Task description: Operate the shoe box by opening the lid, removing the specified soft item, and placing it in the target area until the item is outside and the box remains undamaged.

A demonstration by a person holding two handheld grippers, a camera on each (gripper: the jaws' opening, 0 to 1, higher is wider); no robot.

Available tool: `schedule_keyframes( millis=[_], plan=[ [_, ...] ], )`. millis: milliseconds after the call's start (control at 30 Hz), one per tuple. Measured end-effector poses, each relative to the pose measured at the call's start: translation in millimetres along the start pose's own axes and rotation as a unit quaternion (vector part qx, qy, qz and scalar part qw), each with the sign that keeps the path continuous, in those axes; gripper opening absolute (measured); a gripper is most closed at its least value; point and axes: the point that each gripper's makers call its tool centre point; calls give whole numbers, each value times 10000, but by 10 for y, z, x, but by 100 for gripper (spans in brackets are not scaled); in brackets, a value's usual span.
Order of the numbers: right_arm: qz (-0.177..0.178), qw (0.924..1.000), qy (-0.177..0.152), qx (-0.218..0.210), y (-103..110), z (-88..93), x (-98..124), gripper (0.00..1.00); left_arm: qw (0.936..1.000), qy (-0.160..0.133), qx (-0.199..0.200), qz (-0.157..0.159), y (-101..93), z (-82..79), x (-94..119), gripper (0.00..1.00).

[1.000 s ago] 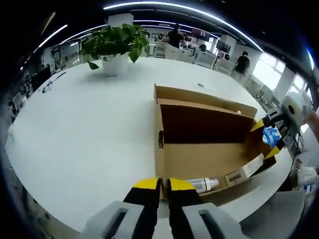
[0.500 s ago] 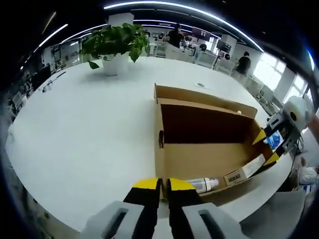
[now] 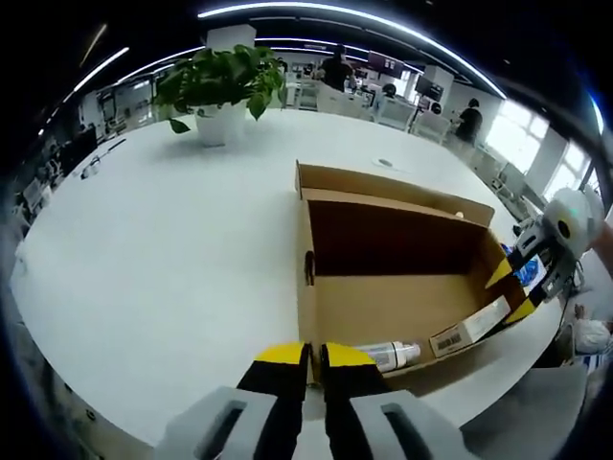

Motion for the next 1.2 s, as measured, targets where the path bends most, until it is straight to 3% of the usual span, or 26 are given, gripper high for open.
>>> schedule_keyframes(
  millis=[233,600,1200],
  plan=[
    [40,10000,65,-15,24,17,-107,18,10000,-1,18,2,4,0,0,5],
    [189,9997,95,-148,11,15,-126,17,10000,-21,48,4,4,1,-2,5],
    [470,9984,-260,-168,-15,-263,146,16,10000,1,36,-16,5,-2,-3,5]
  ],
)
Point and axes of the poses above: the point that each gripper's makers call its tool centre point, and the gripper's own axes: x roughly backward along the fingers, y roughly to its left, z roughly out of its underside, and after that the axes turned 2 degrees about x, right-handed
